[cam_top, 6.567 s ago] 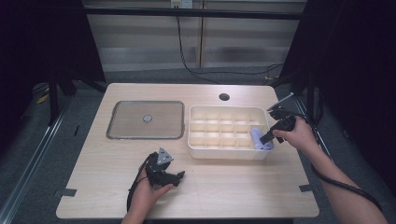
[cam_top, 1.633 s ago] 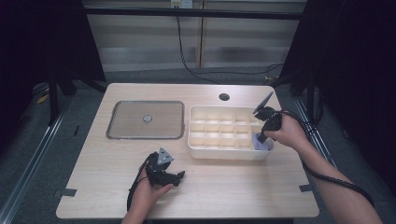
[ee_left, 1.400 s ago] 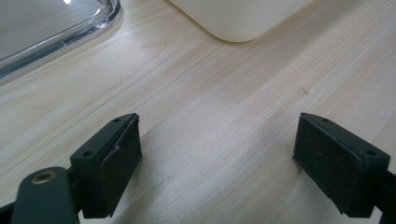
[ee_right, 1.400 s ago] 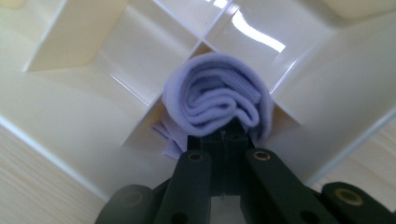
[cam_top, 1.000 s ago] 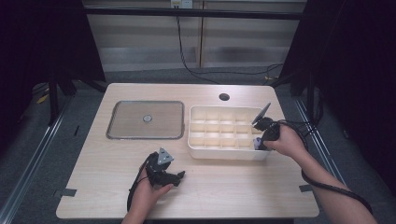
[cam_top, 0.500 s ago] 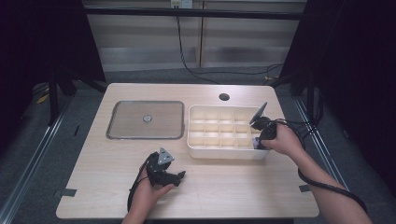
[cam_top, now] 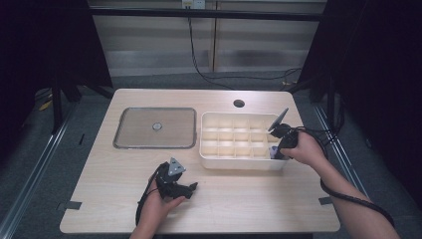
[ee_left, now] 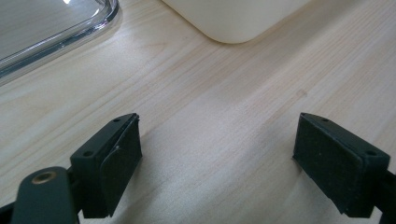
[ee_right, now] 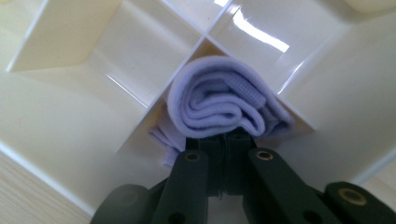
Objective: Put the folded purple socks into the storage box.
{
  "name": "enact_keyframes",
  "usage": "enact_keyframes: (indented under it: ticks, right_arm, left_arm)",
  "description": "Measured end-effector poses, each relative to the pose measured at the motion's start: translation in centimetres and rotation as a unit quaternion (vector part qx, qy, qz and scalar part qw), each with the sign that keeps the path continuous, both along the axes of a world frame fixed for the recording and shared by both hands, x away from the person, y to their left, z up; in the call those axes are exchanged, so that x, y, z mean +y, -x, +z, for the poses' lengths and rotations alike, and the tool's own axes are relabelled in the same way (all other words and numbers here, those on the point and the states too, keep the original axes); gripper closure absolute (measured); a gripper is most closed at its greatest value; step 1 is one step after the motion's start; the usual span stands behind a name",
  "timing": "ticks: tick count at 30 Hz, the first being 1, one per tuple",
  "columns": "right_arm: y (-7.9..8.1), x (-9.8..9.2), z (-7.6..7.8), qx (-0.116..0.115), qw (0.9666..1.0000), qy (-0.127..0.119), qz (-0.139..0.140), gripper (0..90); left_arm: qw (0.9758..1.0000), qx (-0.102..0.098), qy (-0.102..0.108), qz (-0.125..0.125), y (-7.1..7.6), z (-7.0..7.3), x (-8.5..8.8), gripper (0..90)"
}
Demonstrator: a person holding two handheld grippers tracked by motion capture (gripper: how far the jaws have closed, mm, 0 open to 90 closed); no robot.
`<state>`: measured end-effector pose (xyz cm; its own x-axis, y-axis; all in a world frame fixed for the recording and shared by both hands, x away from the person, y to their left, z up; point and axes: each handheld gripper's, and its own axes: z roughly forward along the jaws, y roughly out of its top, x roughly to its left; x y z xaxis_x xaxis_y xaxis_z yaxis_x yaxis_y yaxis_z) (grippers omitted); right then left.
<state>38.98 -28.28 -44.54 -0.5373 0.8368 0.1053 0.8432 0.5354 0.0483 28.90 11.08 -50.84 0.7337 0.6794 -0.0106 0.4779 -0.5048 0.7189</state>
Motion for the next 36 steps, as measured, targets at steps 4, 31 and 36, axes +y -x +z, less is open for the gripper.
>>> enact_keyframes:
  ticks: [4, 31, 36]
  right_arm:
    - [0.1, -0.1, 0.5, -0.001, 1.0, 0.001, 0.001, 84.6]
    - [0.8, -0.7, 4.3, -0.022, 0.9993, -0.024, 0.018, 59.9]
    - [0.9, -0.6, 4.9, -0.026, 0.9991, -0.026, 0.021, 58.4]
  left_arm:
    - [1.0, 0.0, 0.0, 0.0, 0.0, 0.0, 0.0, 14.6]
    - [1.0, 0.0, 0.0, 0.0, 0.0, 0.0, 0.0, 14.7]
    - [1.0, 0.0, 0.0, 0.0, 0.0, 0.0, 0.0, 14.7]
